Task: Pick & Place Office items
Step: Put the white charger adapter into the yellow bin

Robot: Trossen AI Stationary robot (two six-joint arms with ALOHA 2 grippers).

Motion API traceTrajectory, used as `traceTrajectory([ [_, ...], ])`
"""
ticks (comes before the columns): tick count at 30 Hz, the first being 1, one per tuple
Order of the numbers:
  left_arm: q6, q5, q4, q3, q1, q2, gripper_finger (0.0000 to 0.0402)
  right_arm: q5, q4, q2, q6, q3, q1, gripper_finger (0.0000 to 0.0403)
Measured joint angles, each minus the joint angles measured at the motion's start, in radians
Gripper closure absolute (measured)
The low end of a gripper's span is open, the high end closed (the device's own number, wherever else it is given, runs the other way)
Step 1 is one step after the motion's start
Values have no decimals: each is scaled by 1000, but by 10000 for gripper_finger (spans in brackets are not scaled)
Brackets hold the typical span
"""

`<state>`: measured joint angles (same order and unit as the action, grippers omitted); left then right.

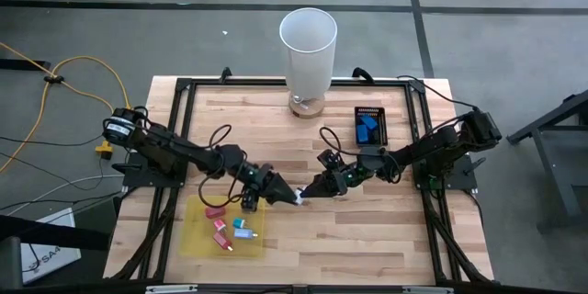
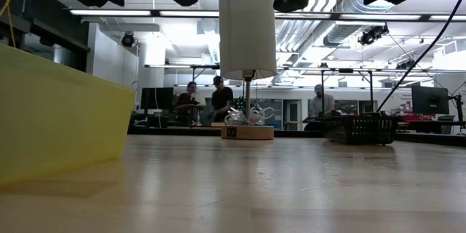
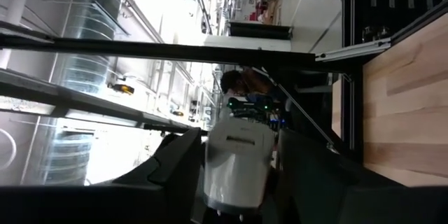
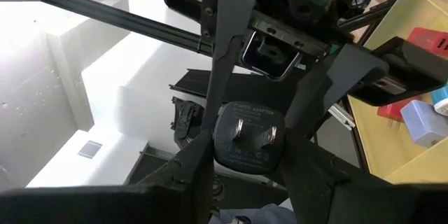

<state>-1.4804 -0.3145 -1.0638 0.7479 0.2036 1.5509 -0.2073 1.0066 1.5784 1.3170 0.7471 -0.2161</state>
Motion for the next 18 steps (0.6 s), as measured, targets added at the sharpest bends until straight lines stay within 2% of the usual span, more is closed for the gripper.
traceTrajectory([
  [8, 19, -29, 5, 0, -14, 0, 267, -1, -3, 0, 6, 0, 0, 270],
  [18, 19, -32, 5, 0, -14, 0, 273, -2, -3, 0, 5, 0, 0, 270],
])
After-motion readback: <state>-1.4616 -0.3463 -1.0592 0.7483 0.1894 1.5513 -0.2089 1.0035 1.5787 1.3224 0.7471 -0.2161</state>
